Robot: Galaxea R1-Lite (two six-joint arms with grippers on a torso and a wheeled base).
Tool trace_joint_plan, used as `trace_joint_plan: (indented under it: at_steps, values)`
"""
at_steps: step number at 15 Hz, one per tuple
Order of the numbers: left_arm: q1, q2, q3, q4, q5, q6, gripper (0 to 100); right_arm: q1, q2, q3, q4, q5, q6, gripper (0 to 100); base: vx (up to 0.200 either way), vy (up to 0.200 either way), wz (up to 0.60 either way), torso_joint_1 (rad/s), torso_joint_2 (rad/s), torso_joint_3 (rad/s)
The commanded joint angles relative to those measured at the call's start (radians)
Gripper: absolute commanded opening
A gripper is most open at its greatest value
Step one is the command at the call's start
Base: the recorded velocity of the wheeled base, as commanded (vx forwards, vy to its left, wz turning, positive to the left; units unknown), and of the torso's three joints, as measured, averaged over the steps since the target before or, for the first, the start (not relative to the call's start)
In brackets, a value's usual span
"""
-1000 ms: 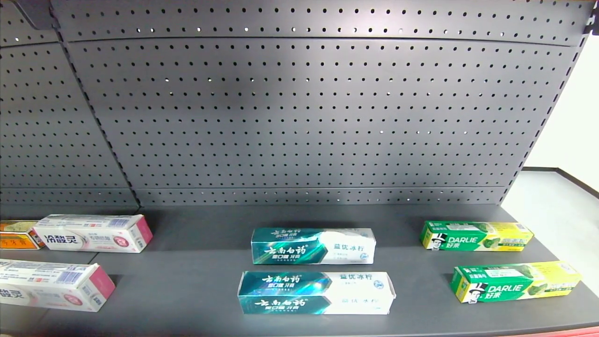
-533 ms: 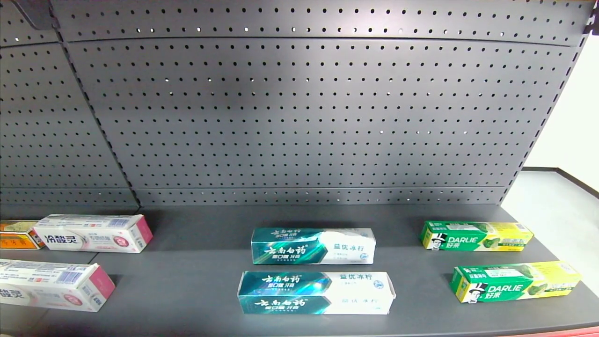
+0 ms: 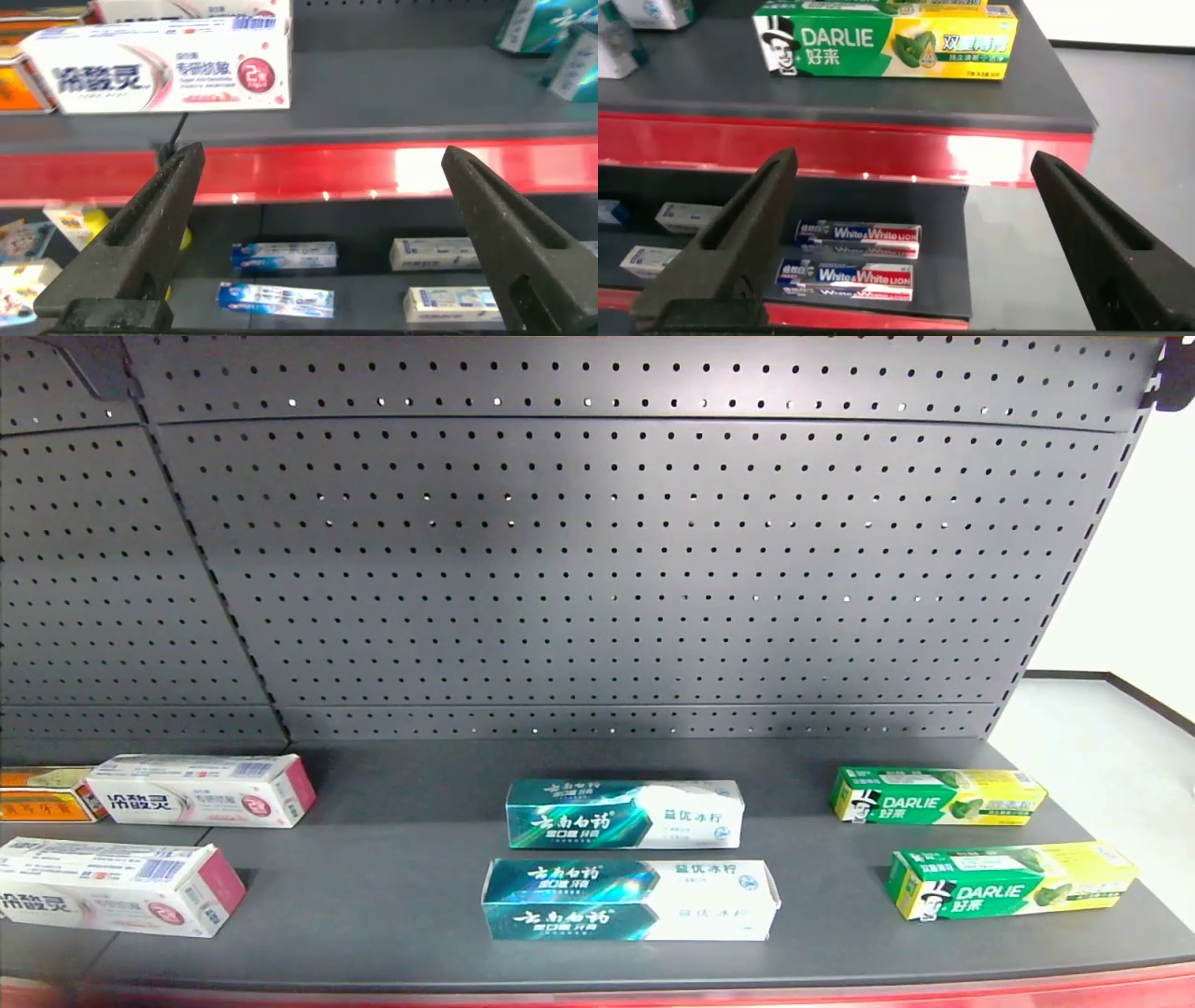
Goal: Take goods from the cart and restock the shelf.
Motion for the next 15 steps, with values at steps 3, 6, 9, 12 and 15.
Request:
trace_joint_plan:
  at_steps: [3, 6, 9, 12, 15]
  values:
    - [0.001, 0.002, 0.000, 0.000, -0.001, 0.002, 100, 0.001, 0.004, 0.000, 0.002, 0.000, -0.001, 100, 0.000, 0.000, 0.00, 0.000, 0.00, 0.000]
    - [0.001, 0.002, 0.000, 0.000, 0.000, 0.001, 100, 0.001, 0.006, 0.000, 0.001, 0.000, -0.001, 100, 0.000, 0.133, 0.00, 0.002, 0.00, 0.005]
    - [0.001, 0.002, 0.000, 0.000, 0.002, -0.003, 100, 0.001, 0.004, 0.000, 0.001, 0.000, -0.001, 100, 0.000, 0.000, 0.00, 0.000, 0.00, 0.000]
    - [0.001, 0.002, 0.000, 0.002, -0.001, 0.002, 100, 0.001, 0.006, 0.000, 0.001, 0.000, -0.001, 100, 0.000, 0.000, 0.00, 0.000, 0.00, 0.000]
    - [0.001, 0.002, 0.000, 0.000, -0.001, 0.004, 100, 0.001, 0.006, 0.000, 0.001, 0.000, -0.001, 100, 0.000, 0.000, 0.00, 0.000, 0.00, 0.000]
